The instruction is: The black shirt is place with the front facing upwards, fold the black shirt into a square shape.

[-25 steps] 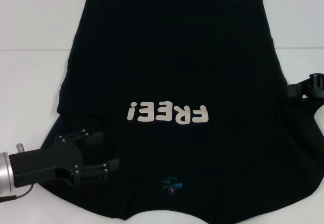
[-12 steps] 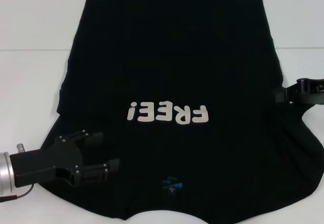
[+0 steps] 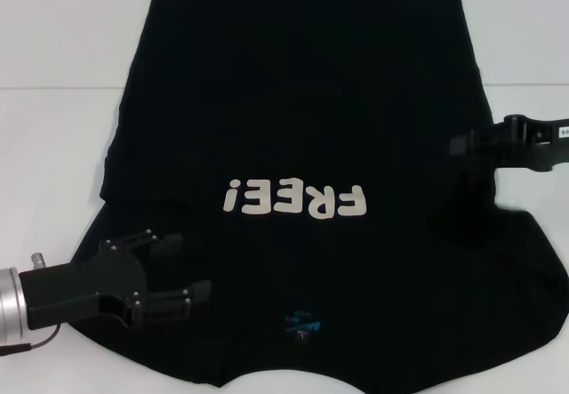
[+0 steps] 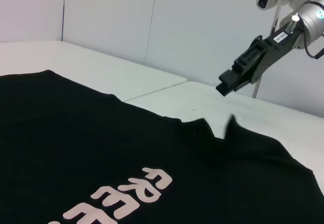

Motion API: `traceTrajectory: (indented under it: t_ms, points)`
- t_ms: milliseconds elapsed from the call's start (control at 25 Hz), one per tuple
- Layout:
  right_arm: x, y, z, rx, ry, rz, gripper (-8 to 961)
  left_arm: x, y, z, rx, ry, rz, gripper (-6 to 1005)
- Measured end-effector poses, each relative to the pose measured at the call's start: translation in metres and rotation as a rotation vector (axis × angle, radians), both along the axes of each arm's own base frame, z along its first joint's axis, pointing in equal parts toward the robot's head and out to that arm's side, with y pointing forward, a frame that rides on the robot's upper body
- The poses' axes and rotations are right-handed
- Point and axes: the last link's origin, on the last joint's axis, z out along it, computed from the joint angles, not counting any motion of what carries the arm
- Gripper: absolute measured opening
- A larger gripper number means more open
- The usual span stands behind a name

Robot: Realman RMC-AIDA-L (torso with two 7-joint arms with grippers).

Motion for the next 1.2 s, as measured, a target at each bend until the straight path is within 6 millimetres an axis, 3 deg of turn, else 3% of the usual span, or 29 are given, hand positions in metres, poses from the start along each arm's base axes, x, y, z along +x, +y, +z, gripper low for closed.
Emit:
traceTrajectory:
  t_ms: [80, 320, 480, 640, 760, 1000, 1080, 1200]
  points:
    - [-0.001, 0.000, -0.002, 0.000, 0.019, -0.002, 224, 0.000, 0.000, 0.000, 0.000, 0.000, -0.001, 815]
    - [0.001, -0.003, -0.004, 0.010, 0.052, 0.008, 510, 0.001, 0.001, 0.000, -0.002, -0.001, -0.001, 813]
    - [0.014, -0.013, 0.003, 0.049, 0.053, 0.062, 673, 0.001, 0.001, 0.000, -0.015, -0.019, 0.032, 812]
    - [0.037, -0.034, 0.009, 0.103, 0.042, 0.152, 686, 0.001, 0.002, 0.002, -0.025, -0.057, 0.088, 811]
    - [0.052, -0.061, 0.006, 0.147, 0.047, 0.279, 695, 0.003, 0.005, 0.005, -0.045, -0.105, 0.157, 810]
    - [0.066, -0.127, -0.022, 0.323, 0.035, 0.648, 714, 0.007, 0.015, 0.019, -0.133, -0.233, 0.355, 808]
    - [0.071, -0.143, -0.039, 0.373, -0.007, 0.712, 720, 0.005, 0.017, 0.028, -0.186, -0.278, 0.461, 807]
    - [0.071, -0.149, -0.051, 0.368, -0.022, 0.733, 730, 0.002, 0.017, 0.036, -0.220, -0.299, 0.543, 806]
